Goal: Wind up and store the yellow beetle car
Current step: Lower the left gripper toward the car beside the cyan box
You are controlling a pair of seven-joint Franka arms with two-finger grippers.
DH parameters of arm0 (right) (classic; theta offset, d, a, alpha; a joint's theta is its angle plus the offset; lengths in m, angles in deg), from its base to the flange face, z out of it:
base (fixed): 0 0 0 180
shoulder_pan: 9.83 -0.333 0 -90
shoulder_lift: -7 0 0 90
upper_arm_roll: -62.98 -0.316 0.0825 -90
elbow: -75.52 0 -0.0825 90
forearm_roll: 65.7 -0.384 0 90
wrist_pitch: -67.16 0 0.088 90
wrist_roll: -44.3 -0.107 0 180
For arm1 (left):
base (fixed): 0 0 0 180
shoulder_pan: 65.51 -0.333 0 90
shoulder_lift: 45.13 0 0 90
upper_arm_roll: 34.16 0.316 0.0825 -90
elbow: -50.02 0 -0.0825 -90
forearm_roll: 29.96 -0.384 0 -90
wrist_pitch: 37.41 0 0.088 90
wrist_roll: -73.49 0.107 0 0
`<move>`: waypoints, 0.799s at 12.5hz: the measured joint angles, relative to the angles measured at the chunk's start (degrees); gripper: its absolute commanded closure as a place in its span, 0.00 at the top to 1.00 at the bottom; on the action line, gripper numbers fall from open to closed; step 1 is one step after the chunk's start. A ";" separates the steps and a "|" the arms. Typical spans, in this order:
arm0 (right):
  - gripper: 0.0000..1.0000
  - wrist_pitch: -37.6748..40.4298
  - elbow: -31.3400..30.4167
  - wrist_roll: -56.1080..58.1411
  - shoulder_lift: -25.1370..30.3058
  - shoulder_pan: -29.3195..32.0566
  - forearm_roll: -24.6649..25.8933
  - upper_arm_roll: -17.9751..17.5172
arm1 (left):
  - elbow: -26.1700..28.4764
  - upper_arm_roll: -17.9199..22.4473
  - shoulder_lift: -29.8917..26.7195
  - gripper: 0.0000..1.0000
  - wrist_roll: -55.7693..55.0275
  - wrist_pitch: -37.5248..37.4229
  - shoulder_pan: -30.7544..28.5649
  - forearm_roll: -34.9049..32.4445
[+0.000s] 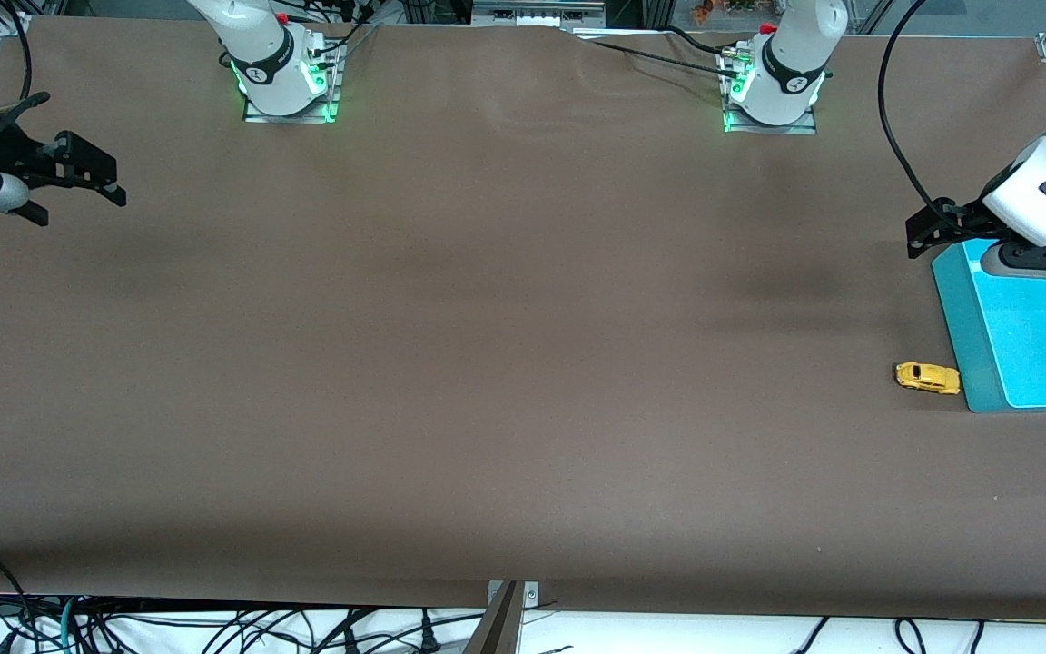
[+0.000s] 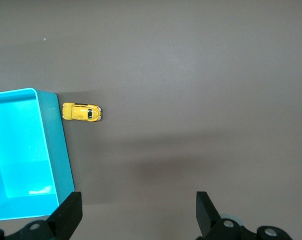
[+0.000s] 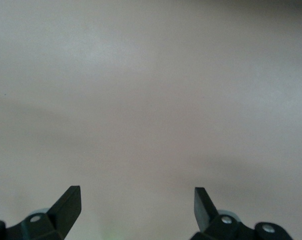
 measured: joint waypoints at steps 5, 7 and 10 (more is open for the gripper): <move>1.00 1.97 0.57 -2.40 0.69 -0.28 0.33 0.07 | -1.85 0.02 2.04 1.00 0.85 0.08 -0.03 0.00; 1.00 1.99 0.92 -4.10 0.68 -0.75 1.29 -0.11 | -1.93 0.16 2.39 1.00 6.18 0.01 -0.24 0.00; 1.00 2.31 1.34 -4.92 0.68 -1.23 1.75 -0.16 | -1.98 0.37 3.79 1.00 16.74 0.01 -1.82 0.00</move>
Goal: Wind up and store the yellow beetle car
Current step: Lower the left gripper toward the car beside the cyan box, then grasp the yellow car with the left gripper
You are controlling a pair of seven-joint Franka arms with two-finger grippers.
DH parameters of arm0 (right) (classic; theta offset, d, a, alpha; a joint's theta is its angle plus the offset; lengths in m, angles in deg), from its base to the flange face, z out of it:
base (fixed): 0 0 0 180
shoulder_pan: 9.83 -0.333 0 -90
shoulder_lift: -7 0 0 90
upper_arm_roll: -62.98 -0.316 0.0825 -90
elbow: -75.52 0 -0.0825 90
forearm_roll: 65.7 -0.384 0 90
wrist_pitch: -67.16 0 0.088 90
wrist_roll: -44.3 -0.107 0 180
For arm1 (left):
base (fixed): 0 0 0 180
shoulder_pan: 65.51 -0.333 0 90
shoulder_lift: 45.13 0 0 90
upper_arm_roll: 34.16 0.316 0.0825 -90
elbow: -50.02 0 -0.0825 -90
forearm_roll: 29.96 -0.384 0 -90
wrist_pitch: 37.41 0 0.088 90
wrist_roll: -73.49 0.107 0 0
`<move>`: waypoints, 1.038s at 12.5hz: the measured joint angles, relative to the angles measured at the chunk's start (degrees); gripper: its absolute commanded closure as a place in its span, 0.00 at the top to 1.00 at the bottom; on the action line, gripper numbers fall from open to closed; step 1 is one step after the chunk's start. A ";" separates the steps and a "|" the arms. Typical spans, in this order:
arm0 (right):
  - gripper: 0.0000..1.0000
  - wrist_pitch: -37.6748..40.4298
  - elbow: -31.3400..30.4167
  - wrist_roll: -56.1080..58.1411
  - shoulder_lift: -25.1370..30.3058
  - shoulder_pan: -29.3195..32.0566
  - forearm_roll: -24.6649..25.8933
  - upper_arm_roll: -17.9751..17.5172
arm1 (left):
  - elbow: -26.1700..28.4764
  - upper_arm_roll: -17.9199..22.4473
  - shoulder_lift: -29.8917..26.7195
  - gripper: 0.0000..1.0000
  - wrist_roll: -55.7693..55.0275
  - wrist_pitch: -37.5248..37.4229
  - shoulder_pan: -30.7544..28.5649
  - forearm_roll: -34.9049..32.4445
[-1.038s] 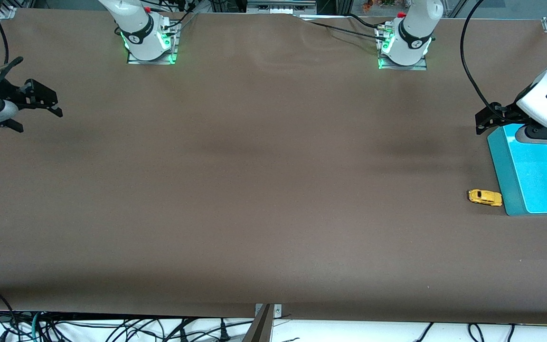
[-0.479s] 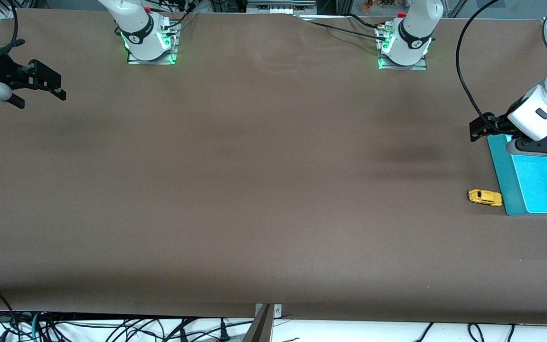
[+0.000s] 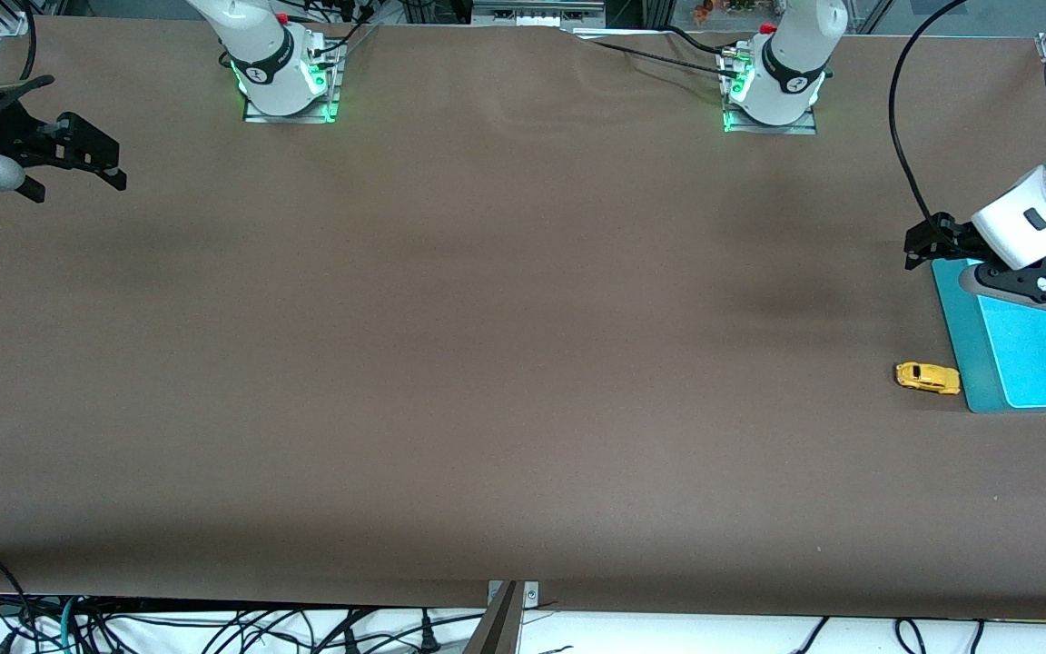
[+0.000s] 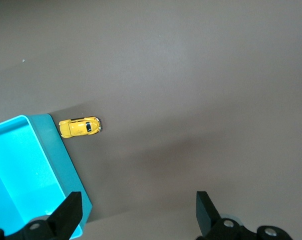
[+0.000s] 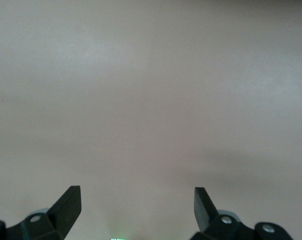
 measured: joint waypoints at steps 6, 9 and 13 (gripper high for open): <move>1.00 0.85 0.49 -0.04 0.00 0.00 0.07 0.05 | -0.14 0.20 4.49 1.00 29.07 0.12 -5.39 0.00; 1.00 0.89 0.51 -0.24 0.00 -0.01 0.19 0.07 | -0.20 0.20 7.22 1.00 39.18 1.00 -6.79 0.00; 1.00 0.92 0.55 -0.56 -0.01 -0.02 1.90 0.06 | -0.15 0.24 13.10 1.00 56.72 7.27 -10.48 0.18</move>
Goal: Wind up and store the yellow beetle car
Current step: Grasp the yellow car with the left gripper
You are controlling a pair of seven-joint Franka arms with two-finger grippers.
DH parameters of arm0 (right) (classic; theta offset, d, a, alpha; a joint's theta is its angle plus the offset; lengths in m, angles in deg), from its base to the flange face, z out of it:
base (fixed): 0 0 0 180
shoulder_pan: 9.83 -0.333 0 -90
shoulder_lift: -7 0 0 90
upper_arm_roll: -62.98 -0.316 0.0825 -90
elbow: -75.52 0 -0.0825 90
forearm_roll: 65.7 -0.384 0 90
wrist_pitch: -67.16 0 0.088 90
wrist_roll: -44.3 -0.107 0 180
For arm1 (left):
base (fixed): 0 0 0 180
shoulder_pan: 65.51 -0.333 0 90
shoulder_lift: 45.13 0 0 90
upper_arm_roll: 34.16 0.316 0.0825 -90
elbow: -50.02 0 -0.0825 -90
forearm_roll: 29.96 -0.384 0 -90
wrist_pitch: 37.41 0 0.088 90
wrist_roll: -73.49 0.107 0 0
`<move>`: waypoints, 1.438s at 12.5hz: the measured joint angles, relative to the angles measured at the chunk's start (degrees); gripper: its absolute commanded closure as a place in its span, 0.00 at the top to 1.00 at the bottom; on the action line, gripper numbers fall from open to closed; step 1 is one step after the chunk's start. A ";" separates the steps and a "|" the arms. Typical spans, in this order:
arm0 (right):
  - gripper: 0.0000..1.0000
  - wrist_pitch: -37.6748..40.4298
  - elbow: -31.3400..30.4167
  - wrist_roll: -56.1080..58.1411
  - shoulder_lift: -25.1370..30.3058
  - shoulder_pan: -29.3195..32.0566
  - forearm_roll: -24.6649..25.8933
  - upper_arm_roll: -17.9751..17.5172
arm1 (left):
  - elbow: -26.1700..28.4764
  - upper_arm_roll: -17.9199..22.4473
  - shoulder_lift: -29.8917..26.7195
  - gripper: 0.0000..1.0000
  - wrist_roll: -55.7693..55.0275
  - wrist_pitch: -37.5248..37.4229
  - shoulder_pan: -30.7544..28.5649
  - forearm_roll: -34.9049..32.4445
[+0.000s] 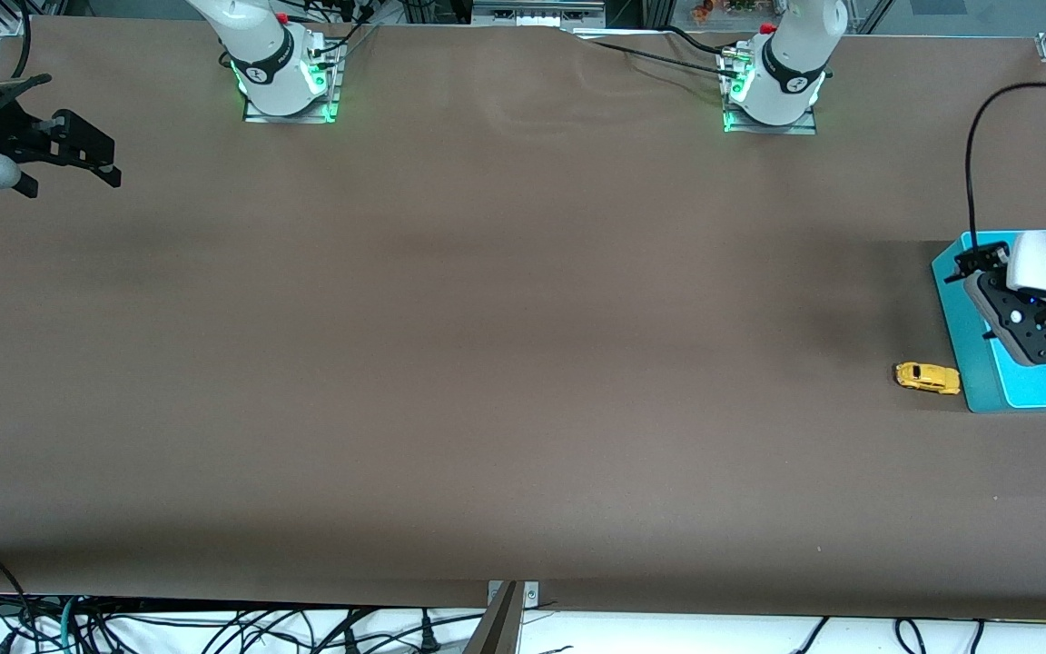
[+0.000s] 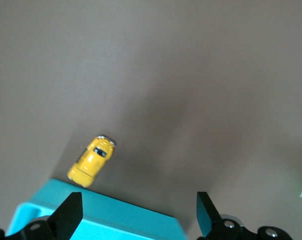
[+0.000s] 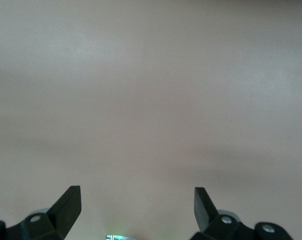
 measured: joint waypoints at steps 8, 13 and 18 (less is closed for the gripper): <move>1.00 0.02 0.11 -0.06 0.01 -0.01 2.66 0.00 | 0.14 -0.04 13.24 1.00 30.80 18.07 -4.33 0.04; 1.00 0.03 0.11 -0.07 0.01 -0.02 2.66 -0.01 | 0.12 -0.12 18.18 1.00 34.00 20.27 -5.31 0.04; 1.00 0.03 0.12 -0.07 0.01 -0.02 2.66 0.00 | 0.10 -0.11 20.31 1.00 35.45 23.78 -6.30 0.04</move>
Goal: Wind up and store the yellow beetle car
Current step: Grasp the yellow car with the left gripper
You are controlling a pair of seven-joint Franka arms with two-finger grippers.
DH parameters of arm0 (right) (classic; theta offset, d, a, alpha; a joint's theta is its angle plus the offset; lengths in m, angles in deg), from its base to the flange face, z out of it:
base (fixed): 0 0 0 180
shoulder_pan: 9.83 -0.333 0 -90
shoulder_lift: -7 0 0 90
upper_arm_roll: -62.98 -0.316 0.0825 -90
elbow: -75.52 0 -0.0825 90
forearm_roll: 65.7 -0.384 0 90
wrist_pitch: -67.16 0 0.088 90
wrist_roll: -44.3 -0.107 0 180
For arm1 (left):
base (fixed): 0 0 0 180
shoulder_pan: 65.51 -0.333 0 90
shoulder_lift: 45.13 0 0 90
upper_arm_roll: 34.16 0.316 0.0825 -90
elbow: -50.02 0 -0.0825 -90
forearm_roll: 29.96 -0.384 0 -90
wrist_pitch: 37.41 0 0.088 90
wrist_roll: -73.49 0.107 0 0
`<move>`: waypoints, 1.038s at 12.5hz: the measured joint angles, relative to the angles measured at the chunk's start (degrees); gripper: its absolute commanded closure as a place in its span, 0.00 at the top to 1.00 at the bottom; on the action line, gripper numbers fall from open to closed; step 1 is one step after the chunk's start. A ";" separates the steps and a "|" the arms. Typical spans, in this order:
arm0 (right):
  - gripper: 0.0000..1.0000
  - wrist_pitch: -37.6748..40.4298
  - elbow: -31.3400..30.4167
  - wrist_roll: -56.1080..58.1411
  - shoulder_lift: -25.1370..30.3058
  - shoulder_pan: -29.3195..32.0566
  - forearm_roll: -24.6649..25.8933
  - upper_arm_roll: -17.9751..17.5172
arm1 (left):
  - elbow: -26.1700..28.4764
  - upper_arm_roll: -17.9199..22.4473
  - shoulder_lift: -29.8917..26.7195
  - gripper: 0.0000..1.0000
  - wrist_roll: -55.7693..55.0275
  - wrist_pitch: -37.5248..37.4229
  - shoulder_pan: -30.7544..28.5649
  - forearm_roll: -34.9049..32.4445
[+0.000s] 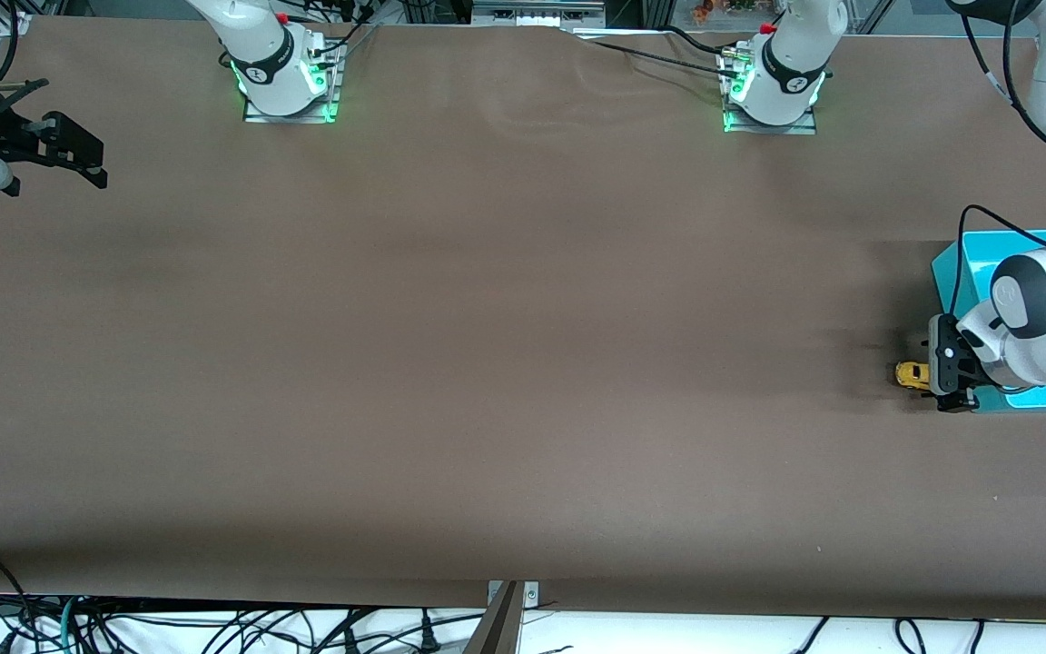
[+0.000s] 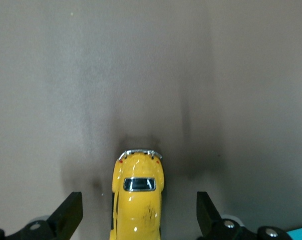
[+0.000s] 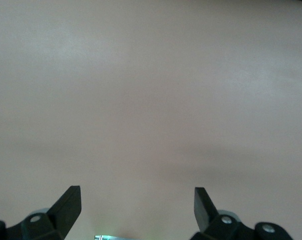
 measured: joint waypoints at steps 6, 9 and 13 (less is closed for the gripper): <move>1.00 0.01 0.01 0.00 0.00 0.00 0.06 0.01 | 0.00 -0.04 2.87 0.66 3.63 4.22 -1.70 0.00; 1.00 0.01 0.01 0.00 0.00 0.00 0.12 0.01 | -0.03 -0.34 3.08 0.25 5.70 4.35 -1.70 0.00; 1.00 0.01 0.02 0.00 0.00 0.00 0.14 0.01 | -0.37 -0.45 2.98 0.22 6.29 4.38 -1.70 0.00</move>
